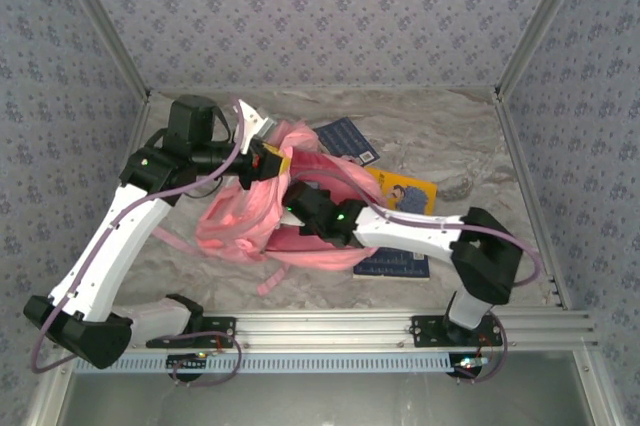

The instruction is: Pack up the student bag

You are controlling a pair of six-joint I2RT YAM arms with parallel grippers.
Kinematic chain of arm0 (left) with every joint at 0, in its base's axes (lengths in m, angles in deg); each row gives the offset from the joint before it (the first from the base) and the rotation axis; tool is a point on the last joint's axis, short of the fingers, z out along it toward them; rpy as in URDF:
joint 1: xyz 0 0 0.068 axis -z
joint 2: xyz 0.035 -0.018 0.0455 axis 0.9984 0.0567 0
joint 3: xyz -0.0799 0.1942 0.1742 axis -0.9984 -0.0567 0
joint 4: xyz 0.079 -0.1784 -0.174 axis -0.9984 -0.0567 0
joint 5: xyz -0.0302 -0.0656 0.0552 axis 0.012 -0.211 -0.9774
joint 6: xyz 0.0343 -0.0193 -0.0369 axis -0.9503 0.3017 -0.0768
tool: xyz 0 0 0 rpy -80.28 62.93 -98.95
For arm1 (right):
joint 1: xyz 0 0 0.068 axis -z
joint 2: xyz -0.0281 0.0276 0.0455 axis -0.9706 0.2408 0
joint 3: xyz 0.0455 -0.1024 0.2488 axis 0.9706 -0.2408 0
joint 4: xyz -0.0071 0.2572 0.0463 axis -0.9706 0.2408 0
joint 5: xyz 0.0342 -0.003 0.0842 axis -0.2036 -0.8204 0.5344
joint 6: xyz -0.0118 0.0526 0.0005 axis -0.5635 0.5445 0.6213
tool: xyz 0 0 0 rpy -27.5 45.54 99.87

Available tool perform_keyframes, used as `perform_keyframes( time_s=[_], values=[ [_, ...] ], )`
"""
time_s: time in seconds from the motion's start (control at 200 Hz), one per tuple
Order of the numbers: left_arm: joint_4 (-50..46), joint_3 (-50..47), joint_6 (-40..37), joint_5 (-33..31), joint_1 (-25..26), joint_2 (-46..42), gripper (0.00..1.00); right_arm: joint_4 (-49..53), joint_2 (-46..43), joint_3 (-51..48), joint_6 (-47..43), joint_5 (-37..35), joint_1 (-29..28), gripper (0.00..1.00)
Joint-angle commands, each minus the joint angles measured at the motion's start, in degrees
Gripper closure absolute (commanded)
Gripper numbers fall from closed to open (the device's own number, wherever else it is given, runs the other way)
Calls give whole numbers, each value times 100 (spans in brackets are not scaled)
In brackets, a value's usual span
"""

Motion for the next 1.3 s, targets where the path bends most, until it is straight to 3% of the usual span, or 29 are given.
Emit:
perform_keyframes(
  time_s=[0.0,0.165,0.19,0.25,0.325,0.704,0.964,1.294],
  values=[
    [810,347,-185,319,86,-140,100,-668,554,552,-971,-293,-246,96],
    [873,314,-163,308,88,-117,100,-1594,1195,656,-1837,-264,-442,86],
    [881,312,-171,301,92,-110,100,-1787,1264,661,-1968,-283,-452,77],
    [882,303,-175,288,86,-109,100,-2176,1423,685,-2257,-389,-485,44],
    [883,296,-195,267,96,-116,100,-2477,1477,690,-2355,-563,-495,32],
    [800,249,-307,-179,103,-197,100,-3355,747,-187,-2119,-986,-417,26],
    [794,144,-395,-524,103,-334,100,-3519,-51,-1086,-1879,-1010,-363,26],
    [777,101,-457,-611,107,-399,100,-3737,-526,-1357,-1778,-1486,-97,28]
  ],
)
